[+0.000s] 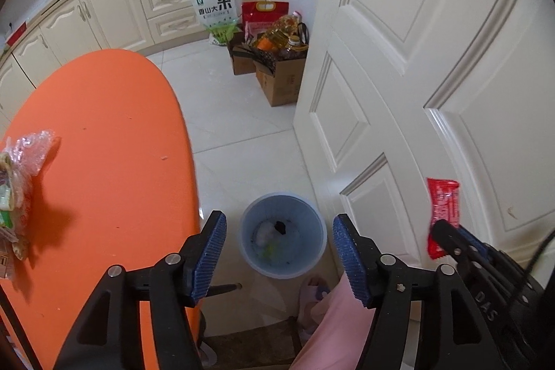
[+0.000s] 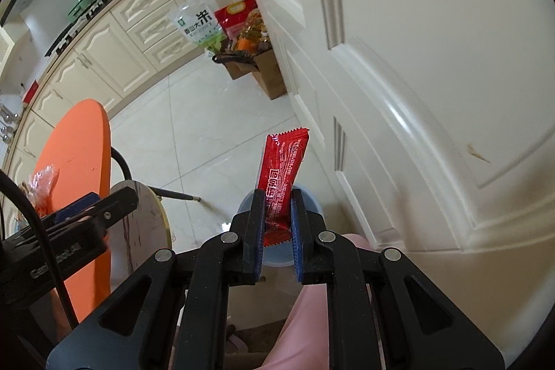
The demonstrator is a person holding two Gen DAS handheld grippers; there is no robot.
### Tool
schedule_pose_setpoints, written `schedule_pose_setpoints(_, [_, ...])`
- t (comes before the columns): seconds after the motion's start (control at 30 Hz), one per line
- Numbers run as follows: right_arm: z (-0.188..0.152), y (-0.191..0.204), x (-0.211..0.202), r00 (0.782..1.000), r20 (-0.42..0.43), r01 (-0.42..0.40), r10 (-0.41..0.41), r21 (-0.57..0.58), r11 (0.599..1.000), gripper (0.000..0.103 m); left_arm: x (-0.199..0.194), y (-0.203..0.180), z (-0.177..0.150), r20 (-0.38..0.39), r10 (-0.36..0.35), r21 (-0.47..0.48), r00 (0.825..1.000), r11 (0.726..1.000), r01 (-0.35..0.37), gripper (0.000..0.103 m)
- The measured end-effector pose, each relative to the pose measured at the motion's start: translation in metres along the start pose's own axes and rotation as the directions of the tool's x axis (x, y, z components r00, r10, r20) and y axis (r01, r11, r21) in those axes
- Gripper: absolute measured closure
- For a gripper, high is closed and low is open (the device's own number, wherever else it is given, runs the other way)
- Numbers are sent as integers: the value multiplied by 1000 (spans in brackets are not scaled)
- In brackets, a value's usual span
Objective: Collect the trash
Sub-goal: 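Carry the snack bag and red wrapper to the bin and release both, then move both tools back over the table toward the remaining trash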
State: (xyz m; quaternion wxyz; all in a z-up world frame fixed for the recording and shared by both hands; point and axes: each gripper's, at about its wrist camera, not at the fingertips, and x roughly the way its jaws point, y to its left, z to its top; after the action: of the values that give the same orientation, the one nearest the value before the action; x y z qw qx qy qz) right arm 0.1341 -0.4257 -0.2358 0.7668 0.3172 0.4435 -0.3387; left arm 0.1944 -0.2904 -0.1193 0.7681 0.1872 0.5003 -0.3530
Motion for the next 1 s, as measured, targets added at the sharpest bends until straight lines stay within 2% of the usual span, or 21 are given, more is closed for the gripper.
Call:
schedule_pose_setpoints(0.13, [4,9,7,998,-24,-54,54,-8,999,86,-10,9,-7,21,8,-21,1000,1000,-8,38])
schedule_pose_setpoints(0.17, [5,11,7,998,-29,-62,61,-10,998,81,-13,12,-9,25,12,-29,1000,1000,-11,37])
schedule_pose_setpoints(0.2, [6,13,8,997,-34,-67,66,-12,998,71,-14,14,-11,28,16,-34,999,999,-15,37])
schedule_pose_setpoints(0.27, [5,16,5,998,-19,-65,65,-19,998,58,-16,17,-14,32,17,-41,999,999,-16,37])
schedule_pose_setpoints(0.5, [-2,17,-7,999,2,-37,37,-21,999,55,-21,24,-22,18,5,-54,1000,999,-4,37])
schedule_pose_setpoints(0.73, [-10,27,-25,999,27,-44,45,-50,998,54,-41,35,-32,52,12,-80,999,997,-8,37])
schedule_pose_setpoints(0.8, [-14,33,-33,998,41,-49,52,-64,997,46,-50,40,-39,67,19,-92,998,996,-13,37])
schedule_pose_setpoints(0.93, [-26,51,-50,995,82,-54,63,-99,994,40,-69,54,-59,105,35,-128,994,992,-22,36])
schedule_pose_setpoints(1.0, [-33,60,-57,993,95,-63,74,-119,991,30,-80,64,-72,122,47,-150,991,988,-29,35])
